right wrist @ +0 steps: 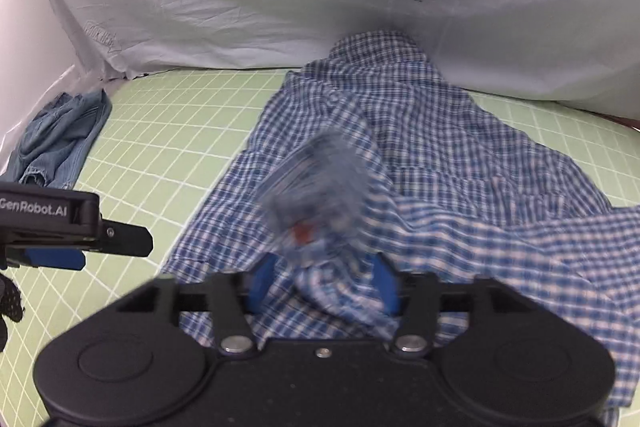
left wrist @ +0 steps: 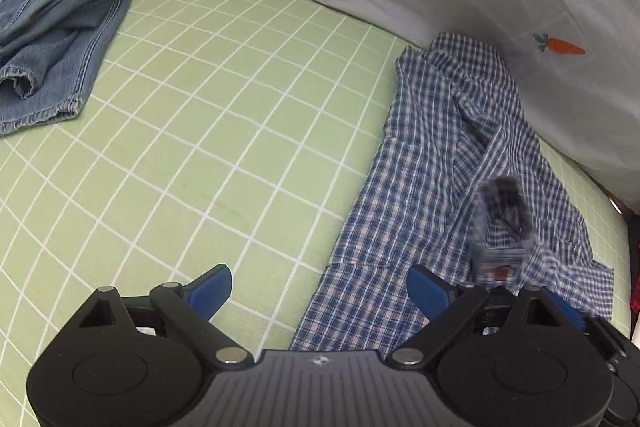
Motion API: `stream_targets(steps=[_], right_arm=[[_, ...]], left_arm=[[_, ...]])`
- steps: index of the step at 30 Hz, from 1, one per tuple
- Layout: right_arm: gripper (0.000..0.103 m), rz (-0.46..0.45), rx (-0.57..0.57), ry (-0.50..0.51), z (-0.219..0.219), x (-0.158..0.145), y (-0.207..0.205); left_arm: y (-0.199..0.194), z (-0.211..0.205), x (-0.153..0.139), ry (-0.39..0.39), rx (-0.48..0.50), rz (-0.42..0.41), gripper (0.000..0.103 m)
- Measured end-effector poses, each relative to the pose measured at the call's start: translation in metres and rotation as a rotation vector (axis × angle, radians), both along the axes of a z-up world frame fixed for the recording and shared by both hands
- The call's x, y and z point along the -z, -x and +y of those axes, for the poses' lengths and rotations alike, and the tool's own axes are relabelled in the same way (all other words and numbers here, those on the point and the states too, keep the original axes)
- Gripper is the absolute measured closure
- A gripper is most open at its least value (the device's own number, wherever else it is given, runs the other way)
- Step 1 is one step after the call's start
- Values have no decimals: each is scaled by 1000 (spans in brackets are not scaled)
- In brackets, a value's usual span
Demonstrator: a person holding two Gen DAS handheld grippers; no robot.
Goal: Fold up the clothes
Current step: 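Grasp the sleeve cuff with the right gripper and lift it over the shirt, then lay the sleeve across the shirt body and open the right gripper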
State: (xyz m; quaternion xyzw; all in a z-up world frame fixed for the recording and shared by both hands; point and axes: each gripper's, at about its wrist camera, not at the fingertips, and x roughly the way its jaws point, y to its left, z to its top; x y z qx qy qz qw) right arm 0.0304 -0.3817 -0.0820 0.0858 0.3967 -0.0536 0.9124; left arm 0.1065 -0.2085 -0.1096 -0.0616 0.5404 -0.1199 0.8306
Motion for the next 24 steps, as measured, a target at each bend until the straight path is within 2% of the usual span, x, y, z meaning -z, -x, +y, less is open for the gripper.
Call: stream_targets(steps=[1, 2, 5, 11, 15, 19, 21, 23, 24], right_arm=[[20, -11, 22, 13, -7, -4, 7], [18, -22, 48, 26, -15, -8, 14], [16, -34, 151, 53, -43, -13, 35], [16, 7, 437, 13, -110, 1, 97], [16, 48, 577, -13, -144, 18, 134], [16, 77, 658, -28, -166, 32, 151], [16, 87, 682, -37, -175, 38, 152], [16, 89, 698, -47, -181, 42, 151], [16, 90, 703, -49, -183, 44, 150]], left_arm=[[2, -3, 1, -6, 10, 4, 9], [4, -8, 0, -10, 23, 5, 9], [11, -24, -6, -22, 68, -4, 9], [14, -67, -24, -37, 153, -43, 10], [4, -94, -24, -33, 184, -40, 18], [-6, -116, -15, -13, 214, -13, 30], [-8, -123, -8, -13, 223, 9, 45], [-9, -129, -4, -16, 235, 20, 72], [-9, -131, -3, -21, 238, 16, 78]])
